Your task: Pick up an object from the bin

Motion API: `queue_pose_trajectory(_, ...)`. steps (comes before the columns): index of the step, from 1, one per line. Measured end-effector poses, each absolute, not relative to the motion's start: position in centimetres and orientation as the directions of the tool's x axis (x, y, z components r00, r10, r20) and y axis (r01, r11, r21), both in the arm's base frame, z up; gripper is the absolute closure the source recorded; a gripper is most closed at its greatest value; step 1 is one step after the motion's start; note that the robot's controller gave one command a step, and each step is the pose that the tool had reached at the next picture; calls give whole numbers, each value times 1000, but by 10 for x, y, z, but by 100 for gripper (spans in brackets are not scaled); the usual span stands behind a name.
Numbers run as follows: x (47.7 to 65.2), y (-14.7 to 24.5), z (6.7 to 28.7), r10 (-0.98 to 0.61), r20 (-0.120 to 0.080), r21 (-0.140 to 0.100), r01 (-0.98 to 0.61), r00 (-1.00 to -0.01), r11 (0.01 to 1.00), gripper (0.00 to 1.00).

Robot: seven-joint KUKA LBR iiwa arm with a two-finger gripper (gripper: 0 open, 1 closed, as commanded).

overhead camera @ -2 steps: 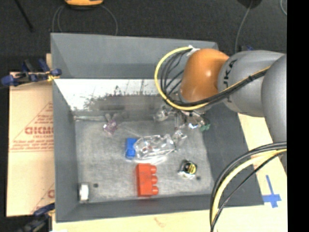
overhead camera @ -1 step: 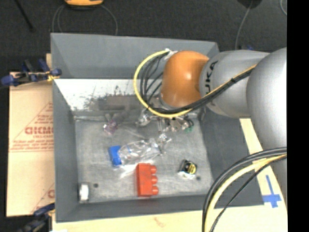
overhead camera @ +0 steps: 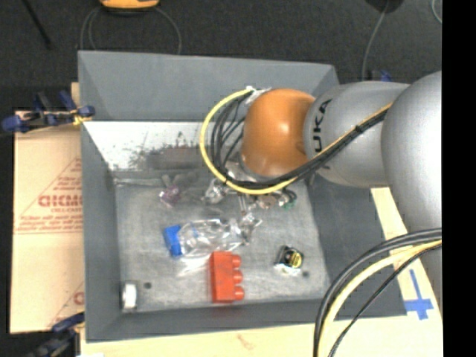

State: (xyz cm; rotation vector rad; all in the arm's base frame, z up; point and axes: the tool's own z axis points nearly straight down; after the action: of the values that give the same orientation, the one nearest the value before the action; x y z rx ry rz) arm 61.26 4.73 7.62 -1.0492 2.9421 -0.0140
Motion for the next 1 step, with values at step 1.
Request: queue_pose_trajectory(1, 613, 49, 78, -633, -16, -13, -633, -774, 774, 100)
